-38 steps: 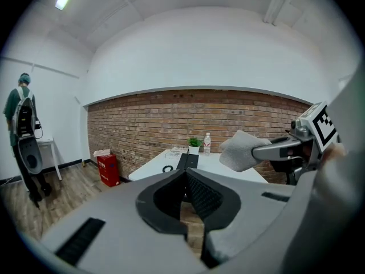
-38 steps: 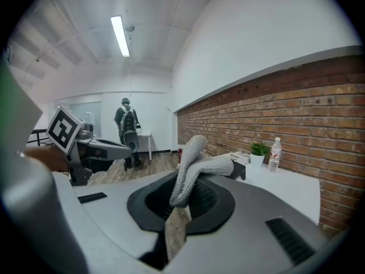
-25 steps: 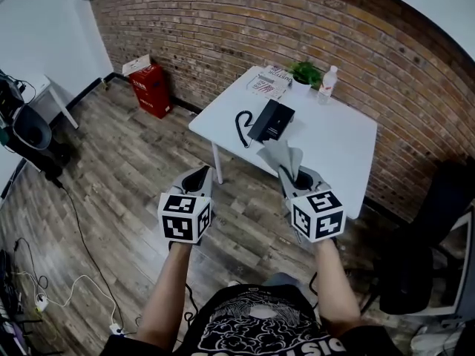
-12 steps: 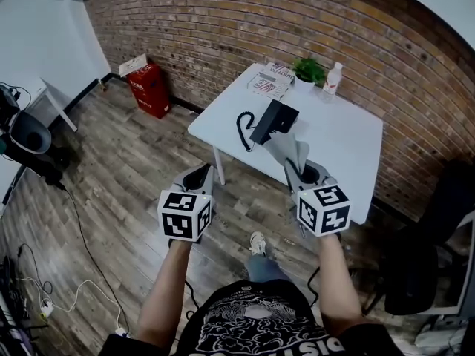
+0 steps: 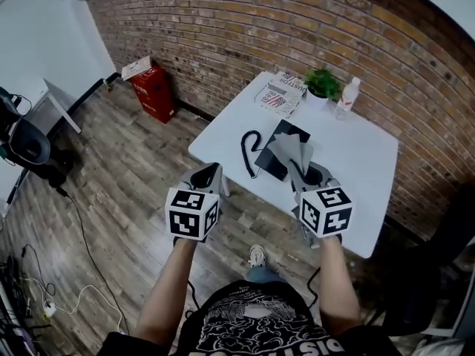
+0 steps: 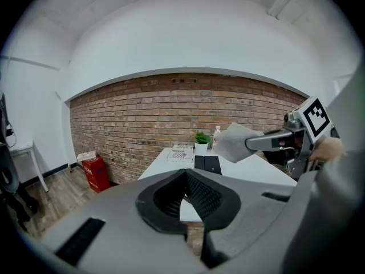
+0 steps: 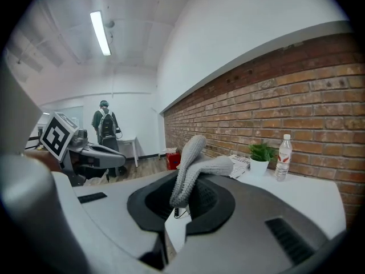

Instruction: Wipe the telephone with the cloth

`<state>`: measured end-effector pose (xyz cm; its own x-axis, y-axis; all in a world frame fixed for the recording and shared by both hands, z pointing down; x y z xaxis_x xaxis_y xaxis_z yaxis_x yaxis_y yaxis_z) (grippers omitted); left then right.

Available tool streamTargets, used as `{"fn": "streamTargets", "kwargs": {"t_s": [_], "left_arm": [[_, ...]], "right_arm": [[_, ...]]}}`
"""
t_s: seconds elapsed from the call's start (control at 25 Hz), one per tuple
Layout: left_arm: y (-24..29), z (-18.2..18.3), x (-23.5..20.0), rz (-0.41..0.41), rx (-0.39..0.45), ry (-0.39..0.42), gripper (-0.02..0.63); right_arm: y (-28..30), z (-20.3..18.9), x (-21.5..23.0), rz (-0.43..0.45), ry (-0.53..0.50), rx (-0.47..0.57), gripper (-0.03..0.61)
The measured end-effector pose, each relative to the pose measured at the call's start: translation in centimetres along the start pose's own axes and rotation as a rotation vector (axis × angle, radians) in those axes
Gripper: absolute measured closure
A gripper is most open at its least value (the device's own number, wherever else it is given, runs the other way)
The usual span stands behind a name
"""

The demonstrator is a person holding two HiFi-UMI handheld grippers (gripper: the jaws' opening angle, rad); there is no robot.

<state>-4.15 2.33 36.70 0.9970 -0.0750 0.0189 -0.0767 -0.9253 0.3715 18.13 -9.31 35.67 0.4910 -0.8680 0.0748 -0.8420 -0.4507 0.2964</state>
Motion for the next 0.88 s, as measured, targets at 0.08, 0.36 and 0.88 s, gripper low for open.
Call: {"fn": "streamTargets", "kwargs": {"t_s": [0.08,0.36,0.88], "left_arm": [[2.2,1.0,-0.3,-0.001,-0.005,0.003,0.607],[9.5,3.0,-1.3,-0.004,-0.036,0.009,0.607],[18.5,4.6,-0.3,-0.033,-0.086,0.016,0.607]], "right_arm": [[1.8,0.6,1.7,0.007,0.001,-0.006,0.569],[7.7,1.8,7.3,0.021,0.009,-0.032,0.569],[12.8,1.8,14.8,0.016,0.028,-0.076,0.569]]}}
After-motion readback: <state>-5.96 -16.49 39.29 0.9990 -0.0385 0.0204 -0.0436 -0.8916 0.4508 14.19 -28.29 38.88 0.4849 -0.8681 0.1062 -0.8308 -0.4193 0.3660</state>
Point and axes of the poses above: the fingertips, and each gripper's own axes: y forward along the fingers, x to its right, z out of its top, the point moved 9 cm from there along -y, backward along the fingers, and after that the axes turned 5 degrees about z, right-handed, at the moved point
